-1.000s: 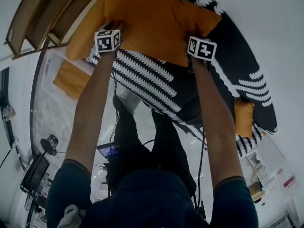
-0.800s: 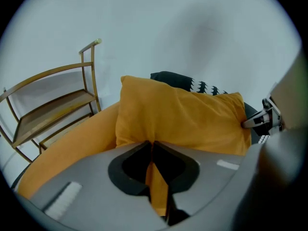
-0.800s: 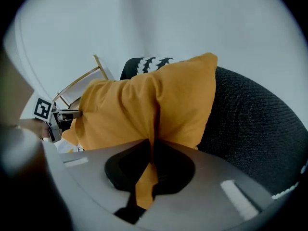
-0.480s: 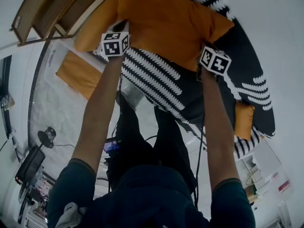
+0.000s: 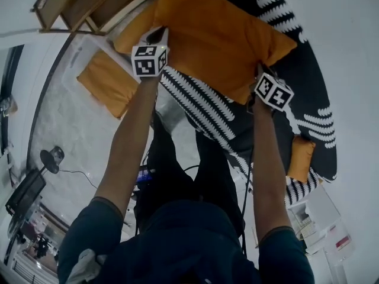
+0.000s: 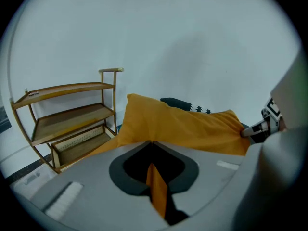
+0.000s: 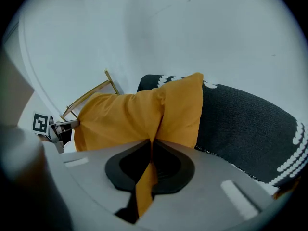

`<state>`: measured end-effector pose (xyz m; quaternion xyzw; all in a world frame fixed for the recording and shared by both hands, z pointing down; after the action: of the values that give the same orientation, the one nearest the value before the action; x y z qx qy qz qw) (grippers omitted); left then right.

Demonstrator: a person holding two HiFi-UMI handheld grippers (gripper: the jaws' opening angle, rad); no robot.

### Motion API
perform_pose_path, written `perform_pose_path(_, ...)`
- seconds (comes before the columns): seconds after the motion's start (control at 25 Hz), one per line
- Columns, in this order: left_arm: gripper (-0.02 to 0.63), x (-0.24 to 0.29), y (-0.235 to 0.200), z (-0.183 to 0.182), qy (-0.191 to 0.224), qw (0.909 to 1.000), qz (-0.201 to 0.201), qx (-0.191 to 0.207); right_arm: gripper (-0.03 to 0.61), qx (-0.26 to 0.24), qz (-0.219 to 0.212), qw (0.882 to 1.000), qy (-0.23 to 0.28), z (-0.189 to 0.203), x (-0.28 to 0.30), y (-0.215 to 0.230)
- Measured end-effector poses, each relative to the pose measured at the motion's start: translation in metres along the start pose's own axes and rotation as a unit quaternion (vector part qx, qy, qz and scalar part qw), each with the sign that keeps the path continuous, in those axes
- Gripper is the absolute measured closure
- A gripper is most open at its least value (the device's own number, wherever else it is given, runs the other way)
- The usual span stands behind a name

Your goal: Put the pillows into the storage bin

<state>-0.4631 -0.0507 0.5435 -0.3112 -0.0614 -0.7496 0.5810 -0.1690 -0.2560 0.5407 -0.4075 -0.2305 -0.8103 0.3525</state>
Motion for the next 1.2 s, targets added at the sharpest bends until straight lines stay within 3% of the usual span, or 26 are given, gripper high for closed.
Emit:
perform_pose_path(0.16,0.604,-0.042,-0.028,-0.001,0.019,0.9994,-0.025,-0.015,0.560,-0.017,-0.017,1.000,0.006,-0.006,-0.012,-0.043)
perform_pose_path(0.44,0.604,-0.127,-0.113,0.014,0.032,0.9964,-0.069,-0.039,0.560,-0.049,-0.053,0.997,-0.002,0.002,-0.015,-0.156)
perform_pose_path(0.68,0.606,-0.206,-0.178,0.038,0.040,0.9907,-0.119,-0.054,0.560,-0.073,-0.094,0.993,-0.018,0.030,-0.018,-0.249)
perform_pose_path(1.2,0.606,-0.375,-0.292,0.113,0.035,0.9741,-0.206,-0.088,0.560,-0.087,-0.151,0.980,-0.095,0.152,-0.042,-0.428)
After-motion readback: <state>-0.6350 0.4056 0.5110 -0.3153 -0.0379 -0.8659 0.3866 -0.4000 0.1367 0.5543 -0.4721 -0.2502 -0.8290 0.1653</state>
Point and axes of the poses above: the fingertips, and each gripper's own axes: x forward along the fingers, y to its right, z out of its underside, the point moved 2 cm from there along -x, backward along the fingers, and after that the axes turned 12 degrees about z, right-handed, at the moved point
